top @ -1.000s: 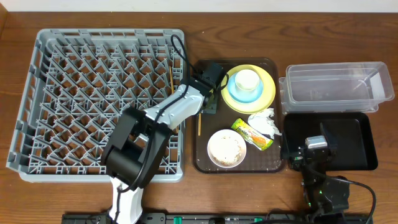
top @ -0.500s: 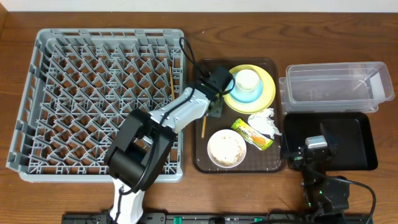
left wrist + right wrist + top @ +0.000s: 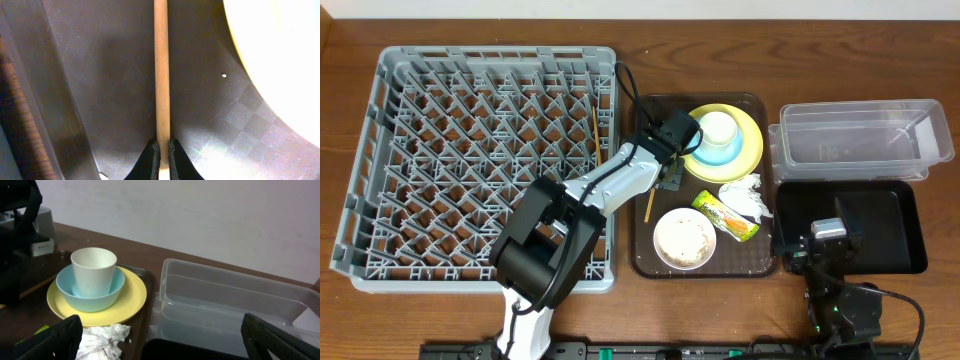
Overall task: Sort waste into correct bins and load items into the dishwasher rack
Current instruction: 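Lift the second chopstick and place it into the grey rack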
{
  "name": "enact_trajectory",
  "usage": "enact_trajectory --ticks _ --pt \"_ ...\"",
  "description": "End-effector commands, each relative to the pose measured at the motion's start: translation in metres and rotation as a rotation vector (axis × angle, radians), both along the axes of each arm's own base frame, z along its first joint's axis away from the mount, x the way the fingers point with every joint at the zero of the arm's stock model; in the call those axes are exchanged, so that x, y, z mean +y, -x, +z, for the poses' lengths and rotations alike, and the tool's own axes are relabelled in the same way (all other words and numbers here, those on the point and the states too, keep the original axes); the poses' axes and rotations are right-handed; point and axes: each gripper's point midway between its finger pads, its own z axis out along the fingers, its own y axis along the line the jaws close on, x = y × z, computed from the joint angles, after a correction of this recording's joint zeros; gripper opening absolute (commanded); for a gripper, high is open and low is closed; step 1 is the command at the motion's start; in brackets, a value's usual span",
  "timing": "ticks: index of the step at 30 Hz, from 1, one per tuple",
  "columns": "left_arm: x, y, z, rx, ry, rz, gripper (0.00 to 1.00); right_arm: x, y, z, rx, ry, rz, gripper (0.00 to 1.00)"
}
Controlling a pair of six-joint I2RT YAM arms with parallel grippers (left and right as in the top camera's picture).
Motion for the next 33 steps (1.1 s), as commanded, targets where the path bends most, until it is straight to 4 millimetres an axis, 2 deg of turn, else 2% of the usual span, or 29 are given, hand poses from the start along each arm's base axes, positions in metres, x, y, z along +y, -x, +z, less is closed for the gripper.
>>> enact_trajectory --ticks 1,5,12,15,20,23,29,31,33 --pt "-0.001 -0.004 0.017 -0.027 0.027 -0.005 0.06 0.0 0.0 -0.001 0.002 0.004 0.0 0.99" --pt "-0.001 -0.01 0.045 -0.091 0.049 0.001 0.06 0.0 0.0 -0.001 0.002 0.004 0.0 0.99" --pt "0.015 -0.015 0.108 -0.233 0.042 0.037 0.06 0.0 0.0 -0.001 0.002 0.004 0.0 0.99" --pt "0.026 -0.013 0.134 -0.288 0.03 0.059 0.06 0.0 0.0 -0.001 0.002 0.004 0.0 0.99" --pt "0.059 -0.013 0.17 -0.392 -0.06 0.129 0.06 0.0 0.0 -0.001 0.002 0.004 0.0 0.99" --pt "0.08 -0.012 0.178 -0.412 -0.123 0.17 0.06 0.0 0.0 -0.001 0.002 0.004 0.0 0.99" --pt "0.115 -0.01 0.168 -0.353 -0.194 0.233 0.06 0.0 0.0 -0.001 0.002 0.004 0.0 0.99" --pt "0.125 -0.01 0.165 -0.339 -0.185 0.288 0.06 0.0 0.0 -0.001 0.002 0.004 0.0 0.99" --pt "0.125 -0.009 0.16 -0.302 -0.142 0.296 0.06 0.0 0.0 -0.001 0.002 0.004 0.0 0.99"
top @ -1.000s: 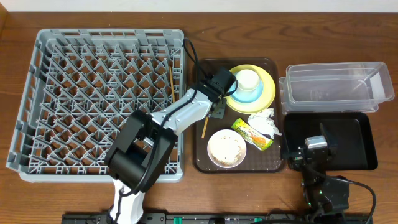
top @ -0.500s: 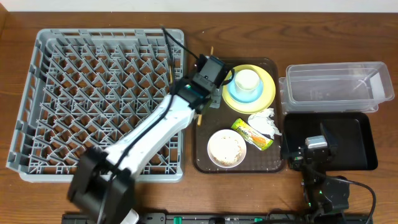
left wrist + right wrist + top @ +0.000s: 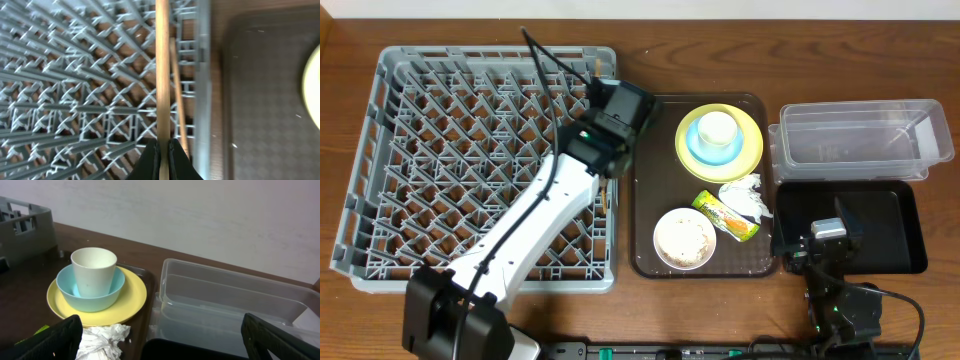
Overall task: Sort waste into correct bins and load items into the dishwasher rack
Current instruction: 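Lift the second chopstick and place it into the grey rack, then move the left gripper over the white cup on the yellow plate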
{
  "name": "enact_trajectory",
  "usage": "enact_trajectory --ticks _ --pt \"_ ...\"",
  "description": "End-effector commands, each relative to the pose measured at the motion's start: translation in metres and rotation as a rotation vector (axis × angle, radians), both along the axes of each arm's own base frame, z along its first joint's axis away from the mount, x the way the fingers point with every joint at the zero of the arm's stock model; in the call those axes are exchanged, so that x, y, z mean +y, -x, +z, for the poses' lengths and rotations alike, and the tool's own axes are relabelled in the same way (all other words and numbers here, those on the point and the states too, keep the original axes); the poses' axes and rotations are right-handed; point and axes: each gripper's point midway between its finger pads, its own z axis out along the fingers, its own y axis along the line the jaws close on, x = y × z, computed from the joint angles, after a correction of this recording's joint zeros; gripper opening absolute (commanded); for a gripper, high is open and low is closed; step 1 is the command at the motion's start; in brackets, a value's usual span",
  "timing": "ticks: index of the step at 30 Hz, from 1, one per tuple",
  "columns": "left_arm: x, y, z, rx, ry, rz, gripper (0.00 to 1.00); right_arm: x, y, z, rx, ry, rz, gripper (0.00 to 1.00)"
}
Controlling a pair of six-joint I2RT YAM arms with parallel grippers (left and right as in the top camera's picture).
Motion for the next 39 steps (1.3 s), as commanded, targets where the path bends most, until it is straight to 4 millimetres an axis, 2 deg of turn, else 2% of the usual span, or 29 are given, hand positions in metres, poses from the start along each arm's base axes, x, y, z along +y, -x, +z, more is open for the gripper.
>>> enact_trajectory --ticks 1,5,10,18,27,31,33,34,35,37,39 --pt "0.007 0.001 -0.006 0.03 0.05 0.036 0.06 0.0 0.0 -0.001 0.002 0.004 0.0 0.99" --pt "-0.002 0.004 -0.014 0.088 0.167 0.017 0.06 0.0 0.0 -0.001 0.002 0.004 0.0 0.99" --pt "-0.002 0.003 -0.015 0.101 0.211 0.037 0.07 0.0 0.0 -0.001 0.002 0.004 0.0 0.99" --pt "-0.002 0.002 -0.022 0.114 0.204 0.037 0.07 0.0 0.0 -0.001 0.002 0.004 0.0 0.99" --pt "-0.005 -0.004 -0.055 0.189 0.131 -0.029 0.07 0.0 0.0 -0.001 0.002 0.004 0.0 0.99" --pt "-0.005 -0.004 -0.061 0.206 0.122 -0.031 0.07 0.0 0.0 -0.001 0.002 0.004 0.0 0.99" --pt "-0.005 -0.004 -0.061 0.205 0.123 -0.031 0.17 0.0 0.0 -0.001 0.002 0.004 0.0 0.99" --pt "-0.005 -0.005 -0.061 0.202 0.124 -0.032 0.26 0.0 0.0 -0.001 0.002 0.004 0.0 0.99" --pt "-0.005 -0.005 -0.061 0.201 0.124 -0.032 0.31 0.0 0.0 -0.001 0.002 0.004 0.0 0.99" --pt "-0.005 -0.005 -0.061 0.202 0.124 -0.032 0.37 0.0 0.0 -0.001 0.002 0.004 0.0 0.99" --pt "-0.005 -0.004 -0.06 0.201 0.124 -0.032 0.38 0.0 0.0 -0.001 0.002 0.004 0.0 0.99"
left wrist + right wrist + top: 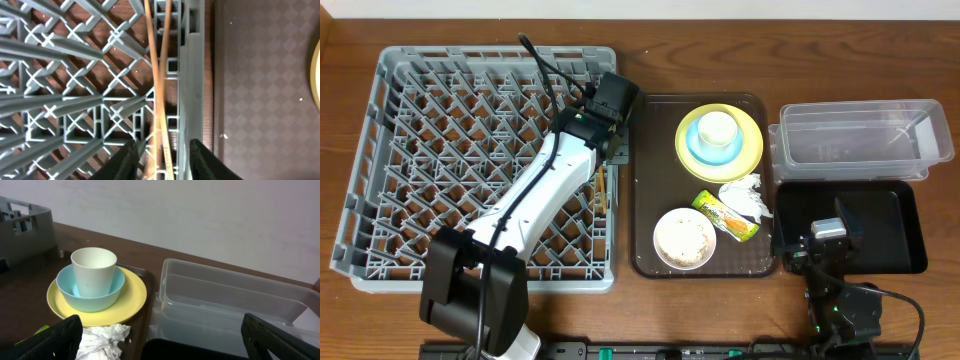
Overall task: Sort waste into correct bins and load items into the dishwasher rack
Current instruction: 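Move the left gripper over the white cup on the yellow plate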
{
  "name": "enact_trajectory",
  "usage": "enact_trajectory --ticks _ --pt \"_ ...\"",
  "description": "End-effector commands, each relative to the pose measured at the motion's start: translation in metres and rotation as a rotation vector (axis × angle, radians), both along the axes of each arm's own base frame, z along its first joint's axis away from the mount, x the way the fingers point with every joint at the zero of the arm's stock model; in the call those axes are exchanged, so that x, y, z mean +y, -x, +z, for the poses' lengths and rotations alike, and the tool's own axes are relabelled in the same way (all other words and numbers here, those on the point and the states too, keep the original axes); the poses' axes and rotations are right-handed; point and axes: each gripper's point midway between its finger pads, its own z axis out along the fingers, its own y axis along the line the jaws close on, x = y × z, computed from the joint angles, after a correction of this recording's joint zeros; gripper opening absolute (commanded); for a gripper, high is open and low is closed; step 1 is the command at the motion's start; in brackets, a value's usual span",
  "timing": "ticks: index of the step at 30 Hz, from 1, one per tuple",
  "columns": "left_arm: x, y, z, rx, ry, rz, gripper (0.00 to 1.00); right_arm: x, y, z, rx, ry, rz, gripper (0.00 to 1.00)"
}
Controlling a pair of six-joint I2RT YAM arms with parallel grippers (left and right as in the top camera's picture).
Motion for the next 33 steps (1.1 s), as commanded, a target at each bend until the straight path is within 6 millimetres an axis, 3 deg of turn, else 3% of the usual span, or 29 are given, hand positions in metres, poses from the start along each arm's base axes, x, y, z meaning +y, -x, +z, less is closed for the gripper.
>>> enact_trajectory --ticks 1,7,14,23,27,33 --pt "0.002 0.002 -0.001 0.006 -0.002 -0.002 0.38 0.0 0.0 -0.001 0.002 0.004 0.0 0.99" --pt "-0.002 0.002 0.024 -0.041 0.045 -0.011 0.38 0.0 0.0 -0.001 0.002 0.004 0.0 0.99" --pt "-0.039 0.019 0.085 -0.104 0.303 -0.119 0.38 0.0 0.0 -0.001 0.002 0.004 0.0 0.99" --pt "-0.082 0.044 0.162 -0.016 0.544 -0.251 0.38 0.0 0.0 -0.001 0.002 0.004 0.0 0.99" --pt "-0.094 0.042 0.162 -0.024 0.541 -0.271 0.34 0.0 0.0 -0.001 0.002 0.004 0.0 0.99" --pt "-0.113 0.044 0.131 0.025 0.449 -0.259 0.23 0.0 0.0 -0.001 0.002 0.004 0.0 0.99"
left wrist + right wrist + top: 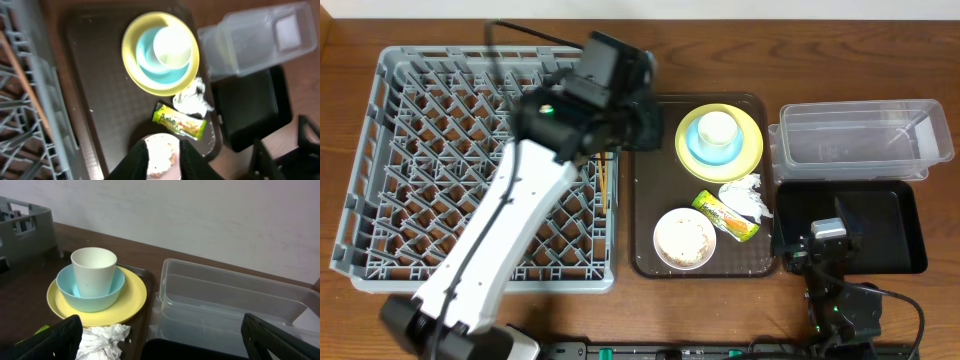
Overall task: Sort waste into correct bins and load items into the dishwasher rack
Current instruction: 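Move the left gripper over the white cup on the yellow plate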
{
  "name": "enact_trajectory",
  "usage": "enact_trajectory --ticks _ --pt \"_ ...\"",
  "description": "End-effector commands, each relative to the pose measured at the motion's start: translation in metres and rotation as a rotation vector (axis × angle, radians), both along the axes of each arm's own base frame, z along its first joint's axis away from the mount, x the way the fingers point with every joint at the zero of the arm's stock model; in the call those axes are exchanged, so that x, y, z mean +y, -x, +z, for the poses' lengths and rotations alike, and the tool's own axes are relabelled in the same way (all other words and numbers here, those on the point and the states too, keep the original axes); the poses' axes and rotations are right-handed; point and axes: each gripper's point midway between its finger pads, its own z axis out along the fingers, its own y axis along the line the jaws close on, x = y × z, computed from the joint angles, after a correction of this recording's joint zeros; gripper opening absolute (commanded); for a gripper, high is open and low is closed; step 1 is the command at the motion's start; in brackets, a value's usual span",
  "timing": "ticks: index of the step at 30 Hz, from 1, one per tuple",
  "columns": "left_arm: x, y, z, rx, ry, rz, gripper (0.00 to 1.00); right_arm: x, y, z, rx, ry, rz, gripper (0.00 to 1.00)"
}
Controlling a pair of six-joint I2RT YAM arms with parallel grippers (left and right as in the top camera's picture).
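Observation:
My left gripper (162, 162) hangs high over the brown tray (650, 215), open and empty; it is blurred in the overhead view (638, 112). Two wooden chopsticks (603, 185) lie in the grey dishwasher rack (390, 150) along its right side. On the tray stand a white cup (719, 128) in a blue bowl (150, 67) on a yellow plate (750, 150), with a crumpled napkin (745, 195), a green wrapper (725, 215) and a food-soiled bowl (684, 238) nearer the front. My right gripper (165, 340) rests open by the black bin (880, 225).
A clear plastic bin (860, 135) stands at the back right, behind the black bin. The rack fills the left half of the wooden table (720, 40). My left arm (510, 230) stretches diagonally over the rack.
My left gripper was low and open over the two chopsticks at the rack's right side. Now it is raised high and looks down on the tray. The right arm has not moved.
My left gripper was shut on a chopstick lying on the tray. Then it held that chopstick over the rack's right side, beside another one there. Then it stood open with both chopsticks in the rack. Now it is up over the tray.

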Motion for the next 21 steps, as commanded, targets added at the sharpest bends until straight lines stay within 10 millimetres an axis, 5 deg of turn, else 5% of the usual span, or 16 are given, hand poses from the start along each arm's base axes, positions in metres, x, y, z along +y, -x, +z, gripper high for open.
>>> enact_trajectory --ticks 1,8,15,21 --pt "-0.013 -0.001 -0.026 0.029 -0.082 0.0 0.22 0.0 0.0 -0.001 0.002 0.004 0.0 0.99" --pt "-0.028 -0.005 -0.086 0.105 -0.241 0.045 0.14 0.0 0.0 -0.001 0.002 0.004 0.001 0.99" --pt "-0.03 -0.011 -0.142 0.235 -0.293 0.129 0.26 0.0 0.0 -0.001 0.002 0.004 0.0 0.99" --pt "-0.038 -0.018 -0.181 0.288 -0.31 0.141 0.27 0.0 0.0 -0.001 0.002 0.004 0.0 0.99"
